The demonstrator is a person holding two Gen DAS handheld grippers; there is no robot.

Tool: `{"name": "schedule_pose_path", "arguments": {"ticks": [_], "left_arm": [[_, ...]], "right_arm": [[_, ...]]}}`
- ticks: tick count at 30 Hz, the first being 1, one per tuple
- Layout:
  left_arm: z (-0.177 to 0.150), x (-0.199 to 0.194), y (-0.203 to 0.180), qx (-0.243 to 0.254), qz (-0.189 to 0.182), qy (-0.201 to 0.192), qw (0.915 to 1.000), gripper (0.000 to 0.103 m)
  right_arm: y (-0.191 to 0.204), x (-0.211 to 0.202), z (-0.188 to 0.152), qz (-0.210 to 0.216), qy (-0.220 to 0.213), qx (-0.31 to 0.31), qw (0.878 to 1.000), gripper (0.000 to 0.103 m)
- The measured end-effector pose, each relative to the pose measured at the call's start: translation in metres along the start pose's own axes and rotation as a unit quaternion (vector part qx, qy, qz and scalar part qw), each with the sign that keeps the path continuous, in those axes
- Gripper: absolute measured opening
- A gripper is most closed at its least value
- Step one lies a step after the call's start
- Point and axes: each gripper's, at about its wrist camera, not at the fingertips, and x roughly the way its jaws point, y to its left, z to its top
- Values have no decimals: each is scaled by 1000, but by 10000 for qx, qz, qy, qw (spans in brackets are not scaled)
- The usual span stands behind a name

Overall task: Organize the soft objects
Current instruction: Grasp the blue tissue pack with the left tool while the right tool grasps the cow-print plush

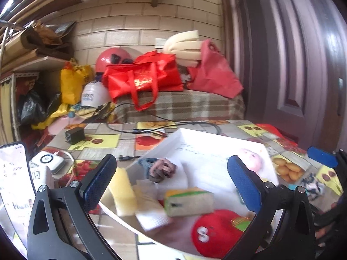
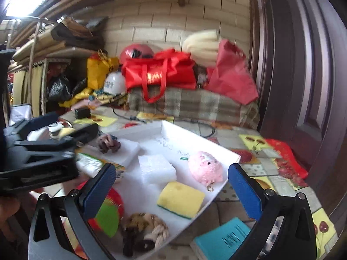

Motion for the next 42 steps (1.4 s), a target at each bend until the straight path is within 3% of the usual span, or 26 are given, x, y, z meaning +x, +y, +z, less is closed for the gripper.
{"name": "schedule_pose_path", "arguments": {"ticks": [3, 6, 11, 13, 15, 22, 25, 26, 32, 37, 42], "left_arm": [[-2, -8, -14, 189, -252, -5, 9995, 103], [-3, -13, -27, 352, -525, 33, 9980, 103], [-6, -19, -56, 562, -1156, 275, 9913, 103], [-9, -21, -75, 739, -1546, 483, 9840, 103], [-14, -24, -97, 962, -1755, 667, 9775, 103], [-23, -28, -147, 1519, -1616, 933, 9706, 103], [-24, -28, -153, 1663, -1543, 919, 9696, 103], [-25, -29, -153, 1674, -1540, 908, 9695, 103], [-25, -26, -148, 1565, -1577, 966, 9702, 103], [-25, -23, -147, 1513, -1608, 1034, 9698, 103], [-27, -21, -154, 1676, -1627, 1156, 9654, 103]], "right_arm": [[-18, -20, -8, 30, 84, 173, 9998, 103], [-55, -36, -22, -229, 264, 550, 9979, 103], [-137, -37, -41, -712, 804, 1600, 9813, 103], [-156, -32, -47, -584, 981, 1902, 9751, 102], [-164, -24, -51, -278, 1144, 2105, 9705, 93], [-145, 6, -48, 144, 1496, 2019, 9678, 84], [-140, 26, -54, 295, 2019, 1907, 9602, 68], [-139, 36, -58, 372, 2285, 1922, 9537, 55], [-160, 27, -66, 414, 2229, 2334, 9456, 31], [-185, 4, -74, 112, 2253, 2399, 9442, 29], [-214, -22, -82, -465, 2245, 2344, 9447, 29]]}}
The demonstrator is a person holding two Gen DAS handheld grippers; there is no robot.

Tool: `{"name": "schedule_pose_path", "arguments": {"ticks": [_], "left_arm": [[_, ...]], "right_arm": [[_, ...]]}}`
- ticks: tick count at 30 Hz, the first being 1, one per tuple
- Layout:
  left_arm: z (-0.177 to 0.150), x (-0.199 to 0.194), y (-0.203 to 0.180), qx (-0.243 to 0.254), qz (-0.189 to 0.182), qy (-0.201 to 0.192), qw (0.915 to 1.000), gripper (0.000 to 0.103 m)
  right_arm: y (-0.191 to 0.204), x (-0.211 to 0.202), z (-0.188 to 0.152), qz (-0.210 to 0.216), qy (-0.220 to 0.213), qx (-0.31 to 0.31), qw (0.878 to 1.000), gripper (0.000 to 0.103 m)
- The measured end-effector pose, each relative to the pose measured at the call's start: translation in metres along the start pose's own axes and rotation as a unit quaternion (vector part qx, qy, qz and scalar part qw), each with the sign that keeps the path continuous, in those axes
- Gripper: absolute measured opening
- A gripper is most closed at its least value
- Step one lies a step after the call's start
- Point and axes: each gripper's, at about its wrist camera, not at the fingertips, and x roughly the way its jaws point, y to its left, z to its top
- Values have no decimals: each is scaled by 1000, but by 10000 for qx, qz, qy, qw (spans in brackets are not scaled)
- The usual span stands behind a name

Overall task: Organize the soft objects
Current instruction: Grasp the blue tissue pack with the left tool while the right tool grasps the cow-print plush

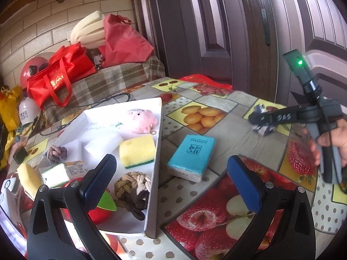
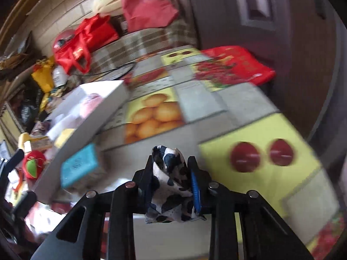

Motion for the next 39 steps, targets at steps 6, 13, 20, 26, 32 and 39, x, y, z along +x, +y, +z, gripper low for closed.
{"name": "schedule_pose_path", "arguments": {"ticks": [6, 13, 20, 26, 32, 39], "left_arm": [[8, 19, -16, 36, -487, 280, 9984, 103], [31, 71, -36, 94, -189, 716, 9972, 103], [36, 102, -40, 262, 166, 1060, 9939, 103], [26, 91, -61, 446, -889, 1247, 9872, 102], [32, 68, -70, 832, -637, 574, 9928, 102], [27, 110, -52, 396, -1072, 1702, 9788, 102]], "right_arm": [[-13, 0, 0, 207, 26, 255, 9995, 29], [-19, 1, 0, 402, 43, 405, 9984, 29], [-24, 1, -1, 581, 61, 570, 9967, 29], [-23, 1, -1, 588, 59, 591, 9965, 29], [-23, 2, -1, 584, 72, 578, 9966, 29], [-26, 3, -1, 654, 101, 653, 9957, 29]]}}
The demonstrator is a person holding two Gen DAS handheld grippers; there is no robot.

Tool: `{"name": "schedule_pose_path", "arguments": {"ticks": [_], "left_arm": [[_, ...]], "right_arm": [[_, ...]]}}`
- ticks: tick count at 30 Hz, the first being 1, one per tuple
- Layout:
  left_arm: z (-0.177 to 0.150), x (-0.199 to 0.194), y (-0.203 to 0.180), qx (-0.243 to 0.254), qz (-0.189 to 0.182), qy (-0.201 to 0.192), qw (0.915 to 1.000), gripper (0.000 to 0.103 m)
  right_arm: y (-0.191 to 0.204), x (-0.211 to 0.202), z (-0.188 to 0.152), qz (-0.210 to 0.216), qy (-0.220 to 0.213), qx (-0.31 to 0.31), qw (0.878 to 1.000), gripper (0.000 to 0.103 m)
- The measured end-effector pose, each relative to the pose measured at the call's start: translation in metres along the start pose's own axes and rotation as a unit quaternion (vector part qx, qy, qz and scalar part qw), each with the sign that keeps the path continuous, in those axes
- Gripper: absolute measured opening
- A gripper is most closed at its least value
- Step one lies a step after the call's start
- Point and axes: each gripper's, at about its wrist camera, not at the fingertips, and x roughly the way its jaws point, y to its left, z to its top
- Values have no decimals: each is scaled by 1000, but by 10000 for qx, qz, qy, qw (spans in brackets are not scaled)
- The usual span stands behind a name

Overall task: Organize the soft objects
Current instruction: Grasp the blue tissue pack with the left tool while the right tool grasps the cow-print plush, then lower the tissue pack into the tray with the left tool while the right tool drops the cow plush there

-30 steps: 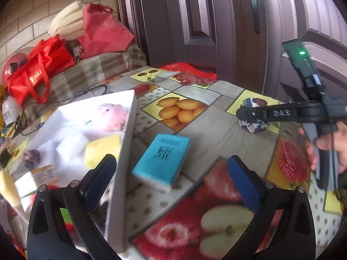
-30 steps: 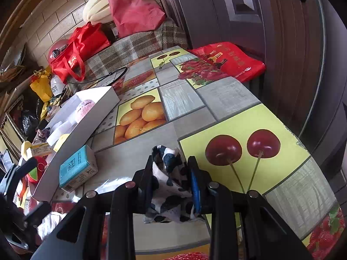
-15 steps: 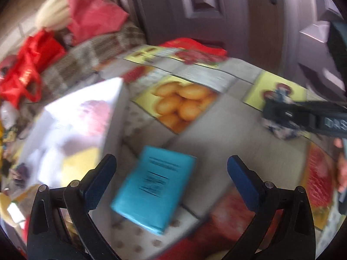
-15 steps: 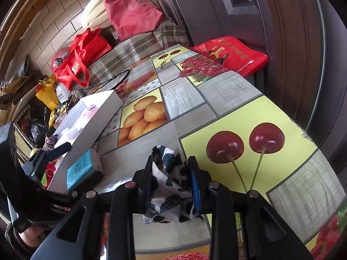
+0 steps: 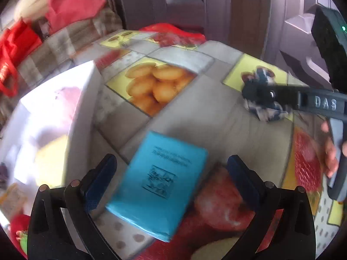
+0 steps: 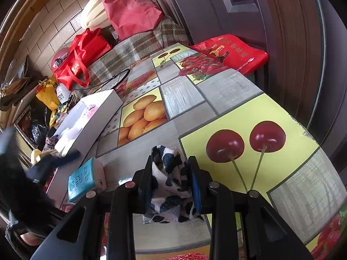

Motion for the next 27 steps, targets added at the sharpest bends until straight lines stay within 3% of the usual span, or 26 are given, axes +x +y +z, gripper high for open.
{"name": "schedule_pose_path", "arguments": {"ticks": [3, 6, 12, 13, 14, 15, 17, 22, 27], "left_arm": [[-8, -7, -14, 146, -244, -17, 9996, 99], [-16, -19, -26, 265, -181, -160, 9994, 89], [-5, -7, -21, 89, -35, -40, 9999, 88], [-5, -5, -19, 48, -95, -19, 9999, 84], [-5, -6, -17, -24, -218, -42, 9998, 63], [-6, -8, -16, -46, -210, -101, 9997, 49], [-9, -12, -17, -26, -104, -171, 9998, 49], [-20, -49, -22, -16, 269, -1062, 9940, 49], [-38, -84, -18, -288, 789, -1908, 9780, 49]], "right_arm": [[-1, 0, -1, 43, 13, 46, 10000, 29], [-2, 1, 0, 44, 4, 28, 10000, 29], [0, 1, 0, 4, 35, -19, 10000, 29], [0, 1, 1, 0, 38, -24, 10000, 29], [0, 1, 1, 2, 37, -25, 10000, 29], [0, 1, 1, 4, 36, -26, 10000, 29], [1, 1, 1, 1, 28, -30, 10000, 29], [3, -11, 0, 22, -318, -96, 9994, 29], [14, -41, -15, 237, -1047, -124, 9941, 29]]}}
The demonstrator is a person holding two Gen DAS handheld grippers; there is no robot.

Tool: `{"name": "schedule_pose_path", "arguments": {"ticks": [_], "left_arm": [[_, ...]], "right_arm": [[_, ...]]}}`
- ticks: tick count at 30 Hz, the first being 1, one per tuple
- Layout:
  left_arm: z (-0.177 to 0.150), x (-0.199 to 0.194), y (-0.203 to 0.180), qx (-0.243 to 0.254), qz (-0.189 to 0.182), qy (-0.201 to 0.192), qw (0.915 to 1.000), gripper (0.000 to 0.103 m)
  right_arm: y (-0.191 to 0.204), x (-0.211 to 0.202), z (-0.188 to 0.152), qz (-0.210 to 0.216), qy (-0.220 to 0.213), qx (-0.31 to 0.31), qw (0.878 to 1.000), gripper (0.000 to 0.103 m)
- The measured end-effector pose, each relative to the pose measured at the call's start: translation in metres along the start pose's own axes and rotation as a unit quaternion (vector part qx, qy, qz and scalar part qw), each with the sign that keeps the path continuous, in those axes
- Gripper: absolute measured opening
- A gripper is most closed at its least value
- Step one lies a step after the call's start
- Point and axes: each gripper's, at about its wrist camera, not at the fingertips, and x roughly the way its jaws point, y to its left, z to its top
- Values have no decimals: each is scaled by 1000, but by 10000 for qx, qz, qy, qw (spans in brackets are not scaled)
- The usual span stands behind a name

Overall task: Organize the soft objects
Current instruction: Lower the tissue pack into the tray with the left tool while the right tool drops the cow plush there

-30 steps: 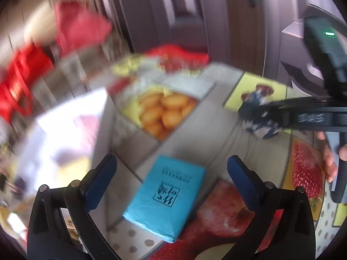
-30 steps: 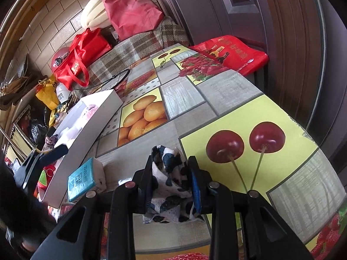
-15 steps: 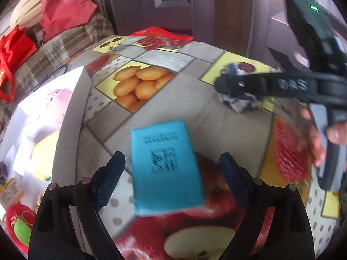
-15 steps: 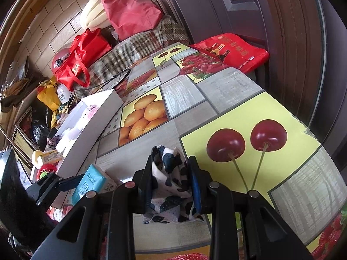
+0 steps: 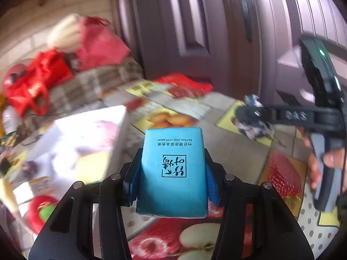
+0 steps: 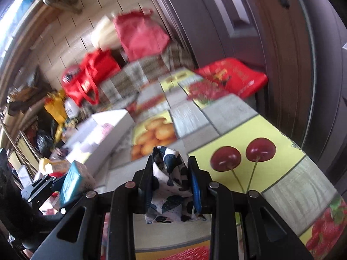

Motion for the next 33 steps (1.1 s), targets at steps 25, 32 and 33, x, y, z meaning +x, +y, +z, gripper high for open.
{"name": "schedule_pose_path", "arguments": {"ticks": [25, 32, 33], "left_arm": [[-35, -55, 89, -913, 1047, -502, 9890, 50], [-41, -52, 133, -1173, 1476, -473, 9809, 50], [-41, -50, 139, -1172, 1557, -478, 9797, 50]], "right_arm": [[120, 7, -27, -98, -559, -1733, 9832, 29], [132, 33, -20, -190, -490, -1779, 9826, 29], [133, 34, -20, -196, -491, -1777, 9827, 29]]}}
